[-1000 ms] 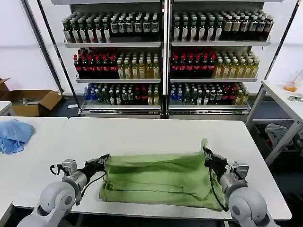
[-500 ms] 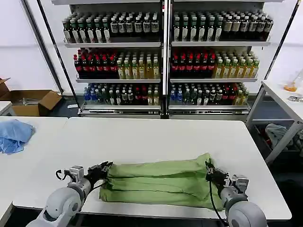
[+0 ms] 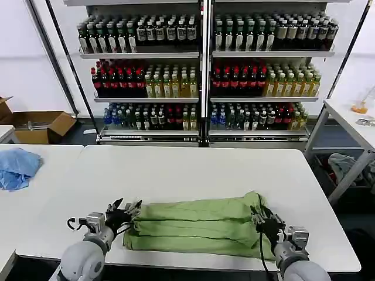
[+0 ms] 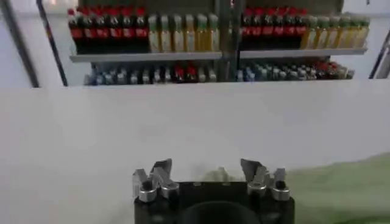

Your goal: Fold and organize the clothes.

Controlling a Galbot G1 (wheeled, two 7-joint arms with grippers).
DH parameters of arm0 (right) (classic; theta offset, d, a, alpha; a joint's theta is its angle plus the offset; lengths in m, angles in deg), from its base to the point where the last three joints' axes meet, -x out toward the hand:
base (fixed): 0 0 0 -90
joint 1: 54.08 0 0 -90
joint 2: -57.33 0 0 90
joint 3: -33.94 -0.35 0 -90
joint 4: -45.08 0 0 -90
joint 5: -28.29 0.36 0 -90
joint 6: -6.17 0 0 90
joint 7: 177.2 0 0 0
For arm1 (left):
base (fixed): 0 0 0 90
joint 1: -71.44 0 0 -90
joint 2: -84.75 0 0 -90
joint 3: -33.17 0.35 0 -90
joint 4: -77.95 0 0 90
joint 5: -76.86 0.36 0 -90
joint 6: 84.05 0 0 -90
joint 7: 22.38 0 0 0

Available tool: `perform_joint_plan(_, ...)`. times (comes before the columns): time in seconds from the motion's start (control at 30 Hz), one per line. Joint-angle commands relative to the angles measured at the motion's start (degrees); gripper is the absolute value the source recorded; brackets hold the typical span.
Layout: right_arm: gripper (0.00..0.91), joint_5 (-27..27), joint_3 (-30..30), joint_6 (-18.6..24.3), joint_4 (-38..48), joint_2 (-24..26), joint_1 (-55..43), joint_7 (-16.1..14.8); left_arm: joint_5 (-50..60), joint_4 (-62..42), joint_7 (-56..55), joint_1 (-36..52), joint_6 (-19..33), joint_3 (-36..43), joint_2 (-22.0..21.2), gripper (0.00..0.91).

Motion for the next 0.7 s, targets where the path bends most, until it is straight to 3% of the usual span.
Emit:
perform_joint_plan(0.03,0.907,-4.84,-1.83,1.46,-4.73,-0.98,6.24,-0.9,6.95,6.24,-7.23,-8.35,5.06,0.32,-8.08,0.907)
perform_joint_plan(0.2,0.907,-5.22,-2.52,2.02,-5.13,-1.28,7.4,-0.99,11.12,4.92,-8.0,-9.85,5.88,1.89,-11.95,0.907)
perform_joint_plan(0.5,0.907,-5.41,-2.24,2.15,-5.37,-1.68,7.77,-0.89,15.82,-0.53,-9.91,-9.75,7.12,2.92,-14.25,0.907)
perform_joint_plan(0.53,0.907,-5.43,-2.23,2.18,-5.41,-1.73,7.9,-0.89,15.87,-1.19,-9.98,-9.57,7.31,2.99,-14.37,0.645)
perform_joint_plan(0.57,0.907,-5.44,-2.24,2.2,-5.42,-1.72,7.94,-0.87,15.85,-1.58,-9.96,-9.48,7.52,3.01,-14.55,0.131)
perform_joint_plan(0.6,0.907,-5.47,-2.2,2.2,-5.56,-1.75,8.05,-0.86,15.79,-2.16,-9.96,-9.34,7.87,3.09,-14.66,0.131)
perform_joint_plan(0.63,0.907,-5.35,-2.2,2.15,-5.69,-1.71,8.09,-0.84,15.49,-2.59,-9.97,-9.04,8.3,3.12,-14.88,0.02)
perform_joint_plan(0.7,0.907,-5.33,-2.31,2.15,-5.94,-1.64,8.17,-0.8,15.24,-2.98,-9.83,-8.93,8.91,3.36,-15.1,0.02)
